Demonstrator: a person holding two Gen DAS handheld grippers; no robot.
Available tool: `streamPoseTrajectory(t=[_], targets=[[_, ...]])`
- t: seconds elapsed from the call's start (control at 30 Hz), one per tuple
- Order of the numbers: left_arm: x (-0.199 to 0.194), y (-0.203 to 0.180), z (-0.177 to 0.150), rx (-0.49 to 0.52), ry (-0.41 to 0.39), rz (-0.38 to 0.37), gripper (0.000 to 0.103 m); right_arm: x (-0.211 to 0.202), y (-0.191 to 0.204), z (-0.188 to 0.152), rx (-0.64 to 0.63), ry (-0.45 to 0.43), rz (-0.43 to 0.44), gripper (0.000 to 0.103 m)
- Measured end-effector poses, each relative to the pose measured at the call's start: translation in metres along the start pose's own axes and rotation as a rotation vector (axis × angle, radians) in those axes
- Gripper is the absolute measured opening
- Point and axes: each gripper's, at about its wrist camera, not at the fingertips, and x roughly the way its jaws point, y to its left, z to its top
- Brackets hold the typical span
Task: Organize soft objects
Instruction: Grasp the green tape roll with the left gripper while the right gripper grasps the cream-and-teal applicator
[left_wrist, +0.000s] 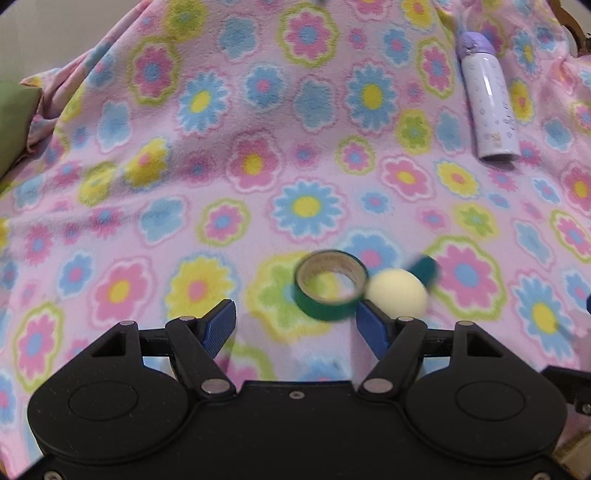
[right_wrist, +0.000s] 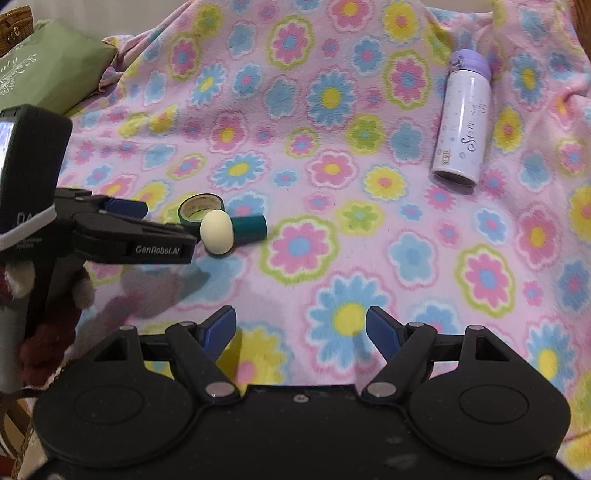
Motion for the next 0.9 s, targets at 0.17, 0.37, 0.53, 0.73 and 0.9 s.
streamPoseTrajectory(t=[0.17, 0.37, 0.53, 0.73, 0.9], targets=[[0.016, 0.01, 0.007, -0.003, -0.009, -0.03, 0.083, 0.015, 0.007, 0.011, -0.013, -0.009, 0.025, 0.077], [0.027, 0.021, 0.012, -0.003, -0.044, -0.058, 0.084, 0.032, 0.027, 0.02, -0.092, -0.03, 0.063, 0.077], [0.033, 0.04, 0.004, -0.056, -0.087, -0.159, 0.086, 0.04, 0.04, 0.027, -0.137, -0.059, 0.071, 0.078], [0.031, 0.051, 0.003, -0.121, -0.111, -0.224, 0.084, 0.056, 0.048, 0.037, -0.135, -0.083, 0.062, 0.078], [0.031, 0.046, 0.004, -0.1, -0.107, -0.213, 0.088, 0.074, 0.053, 0.042, -0.154, -0.093, 0.046, 0.074]])
